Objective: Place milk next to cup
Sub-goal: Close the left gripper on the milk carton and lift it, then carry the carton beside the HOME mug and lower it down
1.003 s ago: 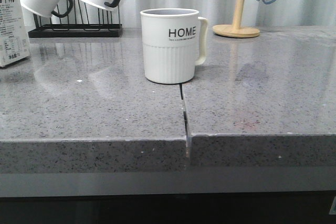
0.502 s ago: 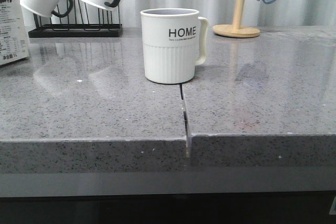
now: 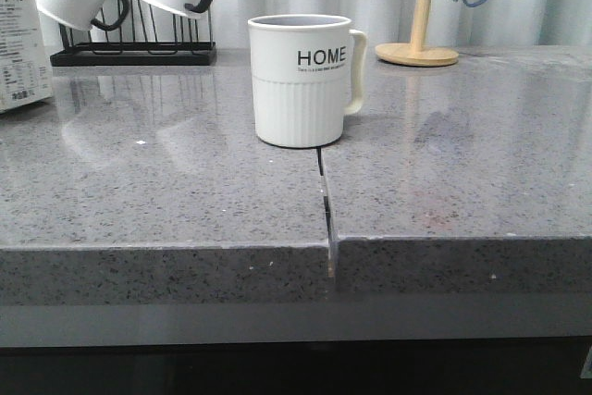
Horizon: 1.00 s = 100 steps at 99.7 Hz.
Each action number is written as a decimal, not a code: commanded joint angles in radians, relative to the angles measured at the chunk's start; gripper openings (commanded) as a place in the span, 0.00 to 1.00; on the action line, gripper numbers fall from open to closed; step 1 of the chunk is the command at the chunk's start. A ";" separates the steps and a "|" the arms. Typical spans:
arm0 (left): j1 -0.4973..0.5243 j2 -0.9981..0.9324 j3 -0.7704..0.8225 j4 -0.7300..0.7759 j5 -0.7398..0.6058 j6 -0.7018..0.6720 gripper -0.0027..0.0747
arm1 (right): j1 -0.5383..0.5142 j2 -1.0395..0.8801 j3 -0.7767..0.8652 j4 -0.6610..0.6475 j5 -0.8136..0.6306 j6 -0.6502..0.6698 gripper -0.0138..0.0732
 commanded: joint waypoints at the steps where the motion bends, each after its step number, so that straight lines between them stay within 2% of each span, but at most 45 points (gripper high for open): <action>1: 0.003 -0.006 -0.053 0.019 -0.093 -0.045 0.86 | -0.004 0.009 -0.027 0.000 -0.072 -0.005 0.08; 6: 0.003 0.000 -0.055 0.022 -0.101 -0.050 0.84 | -0.004 0.009 -0.027 0.000 -0.072 -0.005 0.08; 13: 0.001 0.002 -0.055 0.022 -0.108 -0.050 0.72 | -0.004 0.009 -0.027 0.000 -0.072 -0.005 0.08; 30: 0.001 0.002 -0.055 0.022 -0.110 -0.050 0.18 | -0.004 0.009 -0.027 0.000 -0.072 -0.005 0.08; 37: 0.001 0.002 -0.055 0.022 -0.110 -0.050 0.07 | -0.004 0.009 -0.027 0.000 -0.072 -0.005 0.08; 59: -0.059 -0.059 -0.055 0.018 -0.076 -0.050 0.06 | -0.004 0.009 -0.027 0.000 -0.072 -0.005 0.08; 85: -0.248 -0.131 -0.051 -0.043 -0.036 -0.042 0.06 | -0.004 0.009 -0.027 0.000 -0.072 -0.005 0.08; 100: -0.367 -0.134 -0.051 -0.146 -0.028 0.090 0.06 | -0.004 0.009 -0.027 0.000 -0.072 -0.005 0.08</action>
